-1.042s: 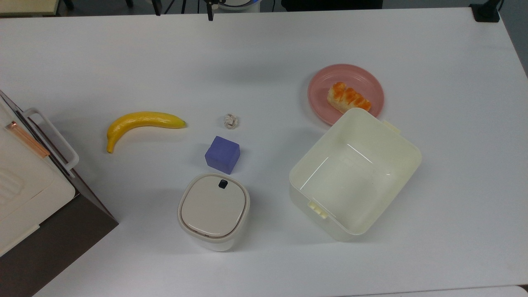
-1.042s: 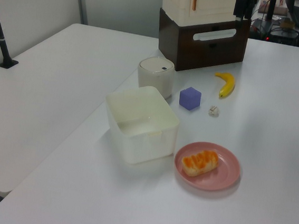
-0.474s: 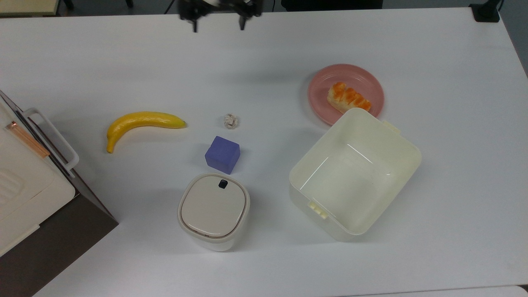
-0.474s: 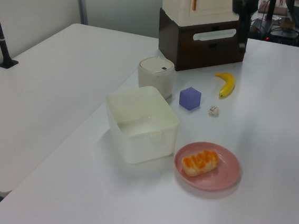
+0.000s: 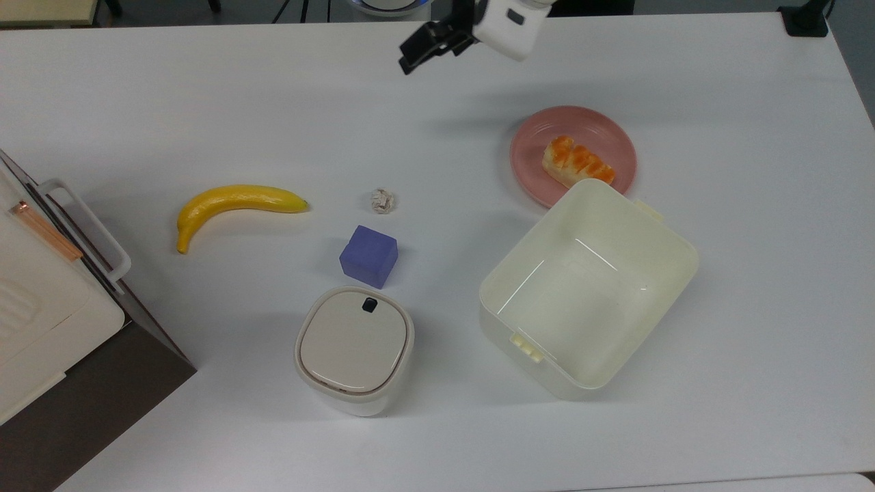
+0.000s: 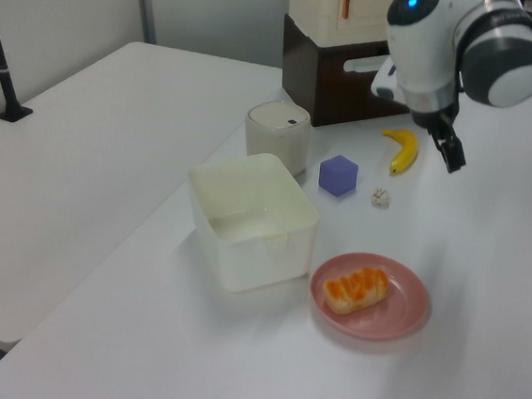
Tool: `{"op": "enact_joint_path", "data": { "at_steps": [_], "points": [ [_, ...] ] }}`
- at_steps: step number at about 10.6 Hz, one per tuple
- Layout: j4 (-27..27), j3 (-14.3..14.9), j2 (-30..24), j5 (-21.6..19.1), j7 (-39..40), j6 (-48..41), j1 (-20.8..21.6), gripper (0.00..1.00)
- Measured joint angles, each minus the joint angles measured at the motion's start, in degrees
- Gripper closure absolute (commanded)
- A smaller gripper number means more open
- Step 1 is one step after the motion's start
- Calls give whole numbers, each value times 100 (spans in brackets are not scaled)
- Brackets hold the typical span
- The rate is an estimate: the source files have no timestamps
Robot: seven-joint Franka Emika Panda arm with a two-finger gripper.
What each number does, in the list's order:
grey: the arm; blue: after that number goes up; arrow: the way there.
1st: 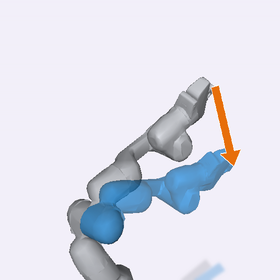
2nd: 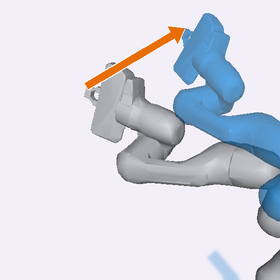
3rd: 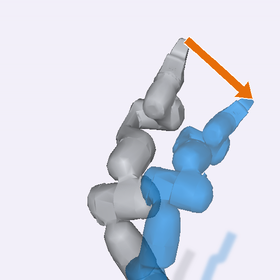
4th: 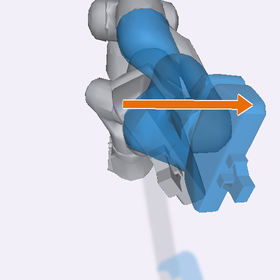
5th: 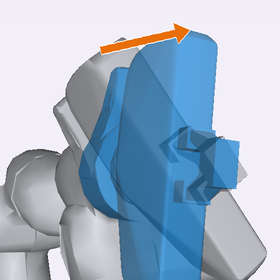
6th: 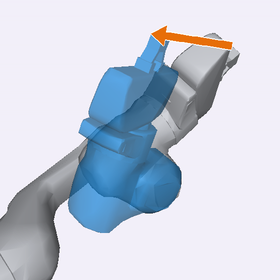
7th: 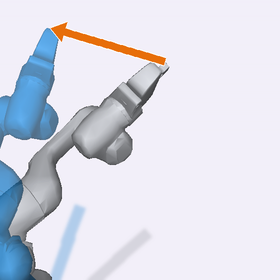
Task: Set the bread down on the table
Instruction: 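Lower the open gripper over the orange bread roll on the plate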
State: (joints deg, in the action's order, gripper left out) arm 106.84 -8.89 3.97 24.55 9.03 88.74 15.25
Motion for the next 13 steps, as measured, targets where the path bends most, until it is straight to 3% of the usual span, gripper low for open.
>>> {"op": "enact_joint_path", "data": {
  "at_steps": [2,4,5,7,8,13],
  "points": [
    [51,-261,55,-164,-211,484,13,0],
    [119,-711,250,-280,-593,899,72,0],
    [149,-867,375,-291,-1231,1084,168,0],
    [170,-918,524,-359,-2850,2013,237,0],
    [171,-913,568,-376,-3228,2217,224,0],
    [181,-937,857,-318,-3679,2517,345,0]
  ]
}}
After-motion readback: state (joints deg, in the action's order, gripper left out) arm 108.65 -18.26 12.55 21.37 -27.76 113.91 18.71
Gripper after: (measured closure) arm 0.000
